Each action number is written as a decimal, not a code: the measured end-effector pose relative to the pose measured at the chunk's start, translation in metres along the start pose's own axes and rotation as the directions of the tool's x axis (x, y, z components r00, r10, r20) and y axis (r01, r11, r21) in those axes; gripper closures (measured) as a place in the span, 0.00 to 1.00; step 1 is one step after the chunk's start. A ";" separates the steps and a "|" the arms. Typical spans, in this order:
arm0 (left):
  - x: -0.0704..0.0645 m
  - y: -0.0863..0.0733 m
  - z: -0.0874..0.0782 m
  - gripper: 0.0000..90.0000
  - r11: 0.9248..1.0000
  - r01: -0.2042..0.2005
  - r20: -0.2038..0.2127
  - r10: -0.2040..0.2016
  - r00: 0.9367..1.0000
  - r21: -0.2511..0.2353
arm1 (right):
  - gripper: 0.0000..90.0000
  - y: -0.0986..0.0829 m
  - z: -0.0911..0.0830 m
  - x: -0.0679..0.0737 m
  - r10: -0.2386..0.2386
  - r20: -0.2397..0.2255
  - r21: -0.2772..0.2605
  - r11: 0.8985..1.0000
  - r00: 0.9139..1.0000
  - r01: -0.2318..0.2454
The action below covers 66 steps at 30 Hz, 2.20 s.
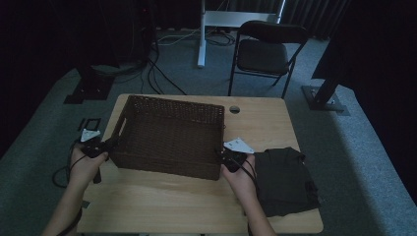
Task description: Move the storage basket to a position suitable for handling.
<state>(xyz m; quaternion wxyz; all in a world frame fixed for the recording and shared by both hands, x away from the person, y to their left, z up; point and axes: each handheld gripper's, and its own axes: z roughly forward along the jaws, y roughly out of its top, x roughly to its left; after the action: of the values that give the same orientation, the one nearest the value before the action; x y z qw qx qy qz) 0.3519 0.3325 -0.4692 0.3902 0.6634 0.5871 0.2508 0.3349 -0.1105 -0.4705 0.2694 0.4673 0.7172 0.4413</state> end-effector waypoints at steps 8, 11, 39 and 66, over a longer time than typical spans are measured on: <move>-0.010 -0.013 -0.013 0.89 1.000 -0.004 -0.002 0.004 1.000 -0.009 | 0.75 -0.002 -0.003 -0.005 0.010 0.024 0.000 1.000 1.000 -0.010; -0.015 -0.015 -0.019 0.89 0.999 -0.033 -0.032 0.033 0.999 0.013 | 0.75 -0.004 -0.005 -0.004 0.021 0.022 -0.006 1.000 1.000 -0.021; -0.006 -0.042 -0.061 0.88 0.999 -0.034 -0.016 0.035 0.999 0.039 | 0.75 -0.017 -0.027 0.017 0.043 -0.053 0.000 0.999 0.998 -0.043; -0.002 -0.038 -0.058 0.42 0.997 -0.071 0.064 0.069 0.996 0.027 | 0.34 -0.016 -0.021 0.008 0.006 -0.123 -0.017 1.000 0.992 -0.008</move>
<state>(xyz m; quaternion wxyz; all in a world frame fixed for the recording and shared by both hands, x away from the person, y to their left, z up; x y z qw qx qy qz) 0.2837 0.3432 -0.4669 0.3896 0.6968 0.5547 0.2346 0.3080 -0.1136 -0.4745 0.2273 0.4392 0.7268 0.4767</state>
